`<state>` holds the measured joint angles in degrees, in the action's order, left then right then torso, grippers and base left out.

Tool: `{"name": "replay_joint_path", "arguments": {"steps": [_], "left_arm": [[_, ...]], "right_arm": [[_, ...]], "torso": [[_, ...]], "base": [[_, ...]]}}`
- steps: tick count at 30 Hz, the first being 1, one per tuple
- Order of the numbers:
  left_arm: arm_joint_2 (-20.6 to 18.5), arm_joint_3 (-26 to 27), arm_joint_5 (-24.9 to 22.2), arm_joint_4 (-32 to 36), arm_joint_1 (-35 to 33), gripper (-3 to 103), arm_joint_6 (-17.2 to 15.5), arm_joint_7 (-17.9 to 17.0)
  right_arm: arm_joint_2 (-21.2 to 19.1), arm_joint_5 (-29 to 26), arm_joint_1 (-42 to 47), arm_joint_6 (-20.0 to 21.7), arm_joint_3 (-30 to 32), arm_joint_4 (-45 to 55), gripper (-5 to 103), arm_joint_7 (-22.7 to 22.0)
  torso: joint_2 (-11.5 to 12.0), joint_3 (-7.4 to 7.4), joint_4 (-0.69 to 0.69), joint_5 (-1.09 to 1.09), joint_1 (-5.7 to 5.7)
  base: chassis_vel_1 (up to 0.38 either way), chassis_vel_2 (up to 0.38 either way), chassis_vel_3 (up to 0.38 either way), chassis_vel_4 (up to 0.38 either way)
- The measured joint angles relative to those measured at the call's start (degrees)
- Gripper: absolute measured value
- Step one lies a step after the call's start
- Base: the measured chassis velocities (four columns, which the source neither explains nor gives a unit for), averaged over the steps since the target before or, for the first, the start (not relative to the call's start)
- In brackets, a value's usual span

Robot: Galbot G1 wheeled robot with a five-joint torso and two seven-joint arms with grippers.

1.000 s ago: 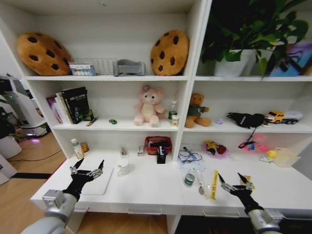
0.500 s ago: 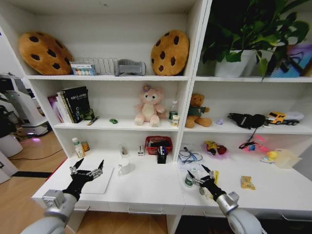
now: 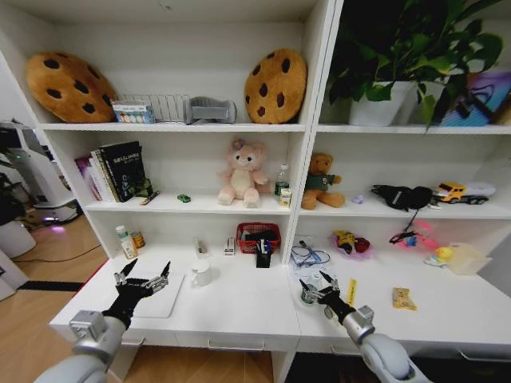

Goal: Organize the objects on the table.

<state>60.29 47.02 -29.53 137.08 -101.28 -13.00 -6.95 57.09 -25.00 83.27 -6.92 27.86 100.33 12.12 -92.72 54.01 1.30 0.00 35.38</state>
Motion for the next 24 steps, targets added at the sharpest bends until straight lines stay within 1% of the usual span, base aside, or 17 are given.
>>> {"name": "replay_joint_path", "arguments": {"steps": [1,4,5,6,7,9,11,12,13,16,17,19,20,21,22,23,24], "left_arm": [[0.00,0.00,0.00,0.00,0.00,100,0.00,0.00],[0.00,0.00,0.00,0.00,0.00,100,0.00,0.00],[0.00,0.00,0.00,0.00,0.00,100,0.00,0.00],[0.00,0.00,0.00,0.00,0.00,100,0.00,0.00],[0.00,0.00,0.00,0.00,0.00,100,0.00,0.00],[0.00,0.00,0.00,0.00,0.00,100,0.00,0.00],[0.00,0.00,0.00,0.00,0.00,100,0.00,0.00],[0.00,0.00,0.00,0.00,0.00,100,0.00,0.00],[0.00,0.00,0.00,0.00,0.00,100,0.00,0.00],[0.00,0.00,0.00,0.00,0.00,100,0.00,0.00],[0.00,0.00,0.00,0.00,0.00,100,0.00,0.01],[0.00,0.00,0.00,0.00,0.00,100,0.00,0.00],[0.00,0.00,0.00,0.00,0.00,100,0.00,0.01],[0.00,0.00,0.00,0.00,0.00,100,0.00,0.01],[0.00,0.00,0.00,0.00,0.00,100,0.00,0.02],[0.00,0.00,0.00,0.00,0.00,100,0.00,0.02],[0.00,0.00,0.00,0.00,0.00,100,0.00,0.02]], "right_arm": [[0.05,0.00,0.00,-0.04,-0.04,-0.02,76,0.21],[0.08,-0.02,-0.05,-0.11,-0.05,-0.08,76,0.27],[0.09,-0.08,-0.01,-0.17,0.05,-0.05,59,0.27],[0.09,-0.08,-0.01,-0.17,0.05,-0.05,59,0.27],[0.09,-0.28,0.21,-0.24,0.31,0.24,53,0.27],[0.01,-0.62,0.89,-0.22,0.74,1.07,47,0.30],[-0.05,-0.86,1.63,-0.11,1.24,2.02,47,0.36],[-0.06,-1.11,2.60,-0.01,1.77,3.15,37,0.36],[-0.06,-1.34,4.02,0.09,2.55,4.67,31,0.36],[-0.06,-1.95,7.60,0.41,4.40,8.15,31,0.06],[-0.02,-2.03,10.31,0.95,5.48,10.82,27,-1.01],[0.12,-2.07,12.58,1.42,6.23,13.10,27,-1.96],[0.72,-2.39,18.39,2.47,8.33,18.61,27,-3.40],[0.72,-2.39,18.39,2.47,8.33,18.61,27,-3.40],[1.57,-2.56,22.28,2.64,10.04,21.84,27,-3.34],[3.63,-2.24,31.34,1.30,13.16,26.80,27,-1.11],[3.63,-2.24,31.34,1.30,13.16,26.80,27,-1.11]], "torso": [[0.00,0.00,0.00,0.00,0.00],[0.00,0.00,0.00,-0.01,0.00],[0.00,0.00,0.00,0.00,0.00],[0.00,0.00,0.00,0.00,0.00],[0.01,0.00,0.00,0.00,0.00],[0.01,0.00,0.00,0.00,0.00],[0.00,0.00,0.00,0.00,0.00],[0.00,0.00,0.00,0.00,0.00],[0.00,0.00,-0.01,0.01,0.00],[0.00,0.00,-0.01,0.00,0.00],[0.00,0.00,-0.01,0.01,0.00],[0.00,0.00,-0.01,0.01,0.00],[0.00,0.00,0.00,-0.02,0.00],[0.00,0.00,0.00,-0.02,0.00],[0.00,-0.01,-0.02,-0.01,0.00],[-0.01,-0.02,-0.02,-0.02,0.00],[-0.01,-0.02,-0.02,-0.02,0.00]], "base": [[0.000,0.000,0.000,0.000],[0.000,0.000,0.000,0.000],[0.000,0.000,0.000,0.000],[0.000,0.000,0.000,0.000],[0.000,0.000,0.000,0.000],[0.000,0.000,0.000,0.000],[0.000,0.000,0.000,0.000],[0.000,0.000,0.000,0.000],[0.000,0.000,0.000,0.000],[0.000,0.000,0.000,0.000],[0.000,0.000,0.000,0.000],[0.000,0.000,0.000,0.000],[0.000,0.000,0.000,0.000],[0.000,0.000,0.000,0.000],[0.000,0.000,0.000,0.000],[0.000,0.000,0.000,0.000],[0.000,0.000,0.000,0.000]]}}
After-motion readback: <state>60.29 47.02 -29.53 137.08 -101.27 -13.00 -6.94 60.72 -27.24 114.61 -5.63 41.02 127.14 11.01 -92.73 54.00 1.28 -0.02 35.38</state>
